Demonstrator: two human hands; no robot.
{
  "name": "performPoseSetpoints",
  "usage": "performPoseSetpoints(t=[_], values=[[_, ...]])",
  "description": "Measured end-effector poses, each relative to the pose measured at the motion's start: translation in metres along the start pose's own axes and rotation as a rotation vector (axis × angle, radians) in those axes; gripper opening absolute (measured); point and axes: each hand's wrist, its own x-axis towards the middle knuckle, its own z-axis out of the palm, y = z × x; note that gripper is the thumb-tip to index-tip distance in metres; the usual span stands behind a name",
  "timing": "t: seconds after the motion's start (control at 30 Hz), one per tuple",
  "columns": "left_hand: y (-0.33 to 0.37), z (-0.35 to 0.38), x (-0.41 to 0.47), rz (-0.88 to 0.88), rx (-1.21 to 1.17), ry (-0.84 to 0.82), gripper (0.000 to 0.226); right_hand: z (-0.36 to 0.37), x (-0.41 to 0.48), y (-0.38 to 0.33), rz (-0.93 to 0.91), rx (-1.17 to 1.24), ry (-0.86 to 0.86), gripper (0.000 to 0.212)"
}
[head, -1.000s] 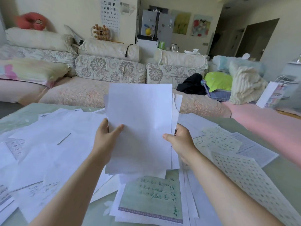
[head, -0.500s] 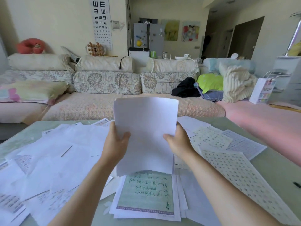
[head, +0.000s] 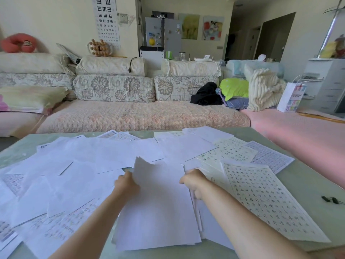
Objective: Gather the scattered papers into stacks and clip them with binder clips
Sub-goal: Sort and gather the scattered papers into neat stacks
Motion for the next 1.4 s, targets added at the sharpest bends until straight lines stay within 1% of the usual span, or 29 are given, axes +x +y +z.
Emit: performPoseSetpoints(t=[0.07, 0.1, 0.2, 0.23, 0.27, 0.33, 0.37, 0.43, 0.47, 0.5, 0.57, 0.63, 0.67, 0.73, 0.77, 0.8, 0.87, 0.9, 0.93, 1.0, 1.07, 1.2, 1.3, 1.4], values=[[0.001, 0.006, -0.001, -0.012, 0.071, 0.004, 0.043, 0.003, 0.0, -0.002, 0.068, 0.116, -0.026, 0.068], [0.003, 0.008, -0.001, 0.001, 0.087, 0.012, 0.043, 0.002, 0.0, -0.002, 0.074, 0.151, -0.02, 0.069], [0.006, 0.008, 0.0, 0.007, 0.118, 0.009, 0.046, -0.001, -0.018, -0.013, 0.094, 0.135, -0.007, 0.046], [0.004, 0.007, 0.003, 0.002, 0.096, -0.006, 0.047, 0.0, -0.019, -0.012, 0.105, 0.106, -0.017, 0.043], [0.001, 0.007, 0.005, -0.004, 0.05, -0.023, 0.045, 0.0, -0.018, -0.011, 0.107, 0.083, -0.029, 0.046], [-0.004, 0.003, 0.008, -0.001, -0.087, -0.044, 0.033, 0.001, -0.017, -0.009, 0.079, 0.019, -0.013, 0.053], [-0.006, 0.001, 0.008, -0.001, -0.154, -0.049, 0.027, 0.001, -0.018, -0.009, 0.061, -0.019, -0.013, 0.053], [-0.01, -0.005, 0.007, 0.01, -0.254, -0.078, 0.016, -0.002, -0.024, -0.009, 0.018, -0.088, -0.047, 0.041], [-0.012, -0.007, 0.006, 0.007, -0.297, -0.102, 0.013, -0.004, -0.028, -0.009, -0.004, -0.101, -0.091, 0.034], [-0.014, -0.01, 0.005, 0.001, -0.351, -0.131, 0.017, -0.005, -0.03, -0.009, -0.036, -0.098, -0.139, 0.031], [-0.022, -0.017, 0.003, -0.009, -0.508, -0.186, 0.034, -0.009, -0.036, -0.01, -0.123, -0.075, -0.189, 0.035], [-0.025, -0.028, -0.002, 0.024, -0.741, -0.206, 0.043, -0.014, -0.042, -0.014, -0.265, -0.008, -0.165, 0.033], [-0.025, -0.034, -0.004, 0.038, -0.856, -0.203, 0.044, -0.017, -0.045, -0.016, -0.344, 0.055, -0.137, 0.029], [-0.019, -0.048, -0.012, 0.103, -1.038, -0.169, 0.039, -0.024, -0.056, -0.025, -0.487, 0.178, -0.073, 0.018], [-0.013, -0.055, -0.017, 0.154, -1.108, -0.128, 0.037, -0.027, -0.061, -0.031, -0.544, 0.217, -0.029, 0.014], [-0.006, -0.062, -0.023, 0.208, -1.151, -0.06, 0.034, -0.03, -0.066, -0.037, -0.596, 0.236, 0.029, 0.015], [0.012, -0.077, -0.037, 0.31, -1.158, 0.143, 0.028, -0.035, -0.075, -0.05, -0.7, 0.23, 0.132, 0.027], [0.022, -0.082, -0.043, 0.364, -1.155, 0.245, 0.024, -0.037, -0.08, -0.057, -0.755, 0.259, 0.158, 0.022], [0.031, -0.088, -0.05, 0.419, -1.158, 0.326, 0.021, -0.039, -0.085, -0.064, -0.806, 0.314, 0.166, 0.017], [0.042, -0.091, -0.059, 0.507, -1.171, 0.403, 0.021, -0.043, -0.093, -0.073, -0.86, 0.394, 0.116, 0.026], [0.046, -0.087, -0.061, 0.538, -1.118, 0.432, 0.027, -0.044, -0.092, -0.074, -0.843, 0.416, 0.065, 0.033], [0.035, -0.064, -0.047, 0.445, -0.978, 0.366, 0.038, -0.037, -0.073, -0.057, -0.707, 0.344, 0.129, 0.036], [0.028, -0.049, -0.035, 0.37, -0.818, 0.327, 0.036, -0.031, -0.062, -0.046, -0.59, 0.328, 0.133, 0.034], [0.038, -0.043, -0.033, 0.364, -0.715, 0.323, 0.029, -0.029, -0.058, -0.042, -0.575, 0.211, 0.149, 0.027]])
